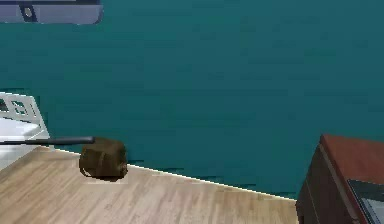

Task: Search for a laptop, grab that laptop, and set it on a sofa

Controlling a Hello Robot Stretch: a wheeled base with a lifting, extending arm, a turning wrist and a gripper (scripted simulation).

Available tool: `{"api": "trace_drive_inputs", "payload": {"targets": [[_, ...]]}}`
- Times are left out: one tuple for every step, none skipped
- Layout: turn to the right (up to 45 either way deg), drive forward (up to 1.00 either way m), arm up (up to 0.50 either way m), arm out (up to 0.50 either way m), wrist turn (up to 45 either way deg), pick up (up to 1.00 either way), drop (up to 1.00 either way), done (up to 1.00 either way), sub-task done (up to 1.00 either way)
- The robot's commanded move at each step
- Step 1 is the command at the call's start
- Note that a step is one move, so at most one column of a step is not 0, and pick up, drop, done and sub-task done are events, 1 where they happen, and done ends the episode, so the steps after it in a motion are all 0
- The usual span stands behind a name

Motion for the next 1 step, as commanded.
{"api": "trace_drive_inputs", "payload": {"targets": [[12.0,0.0,0.0,0.0,0.0,0.0,0.0,0.0,0.0]]}}
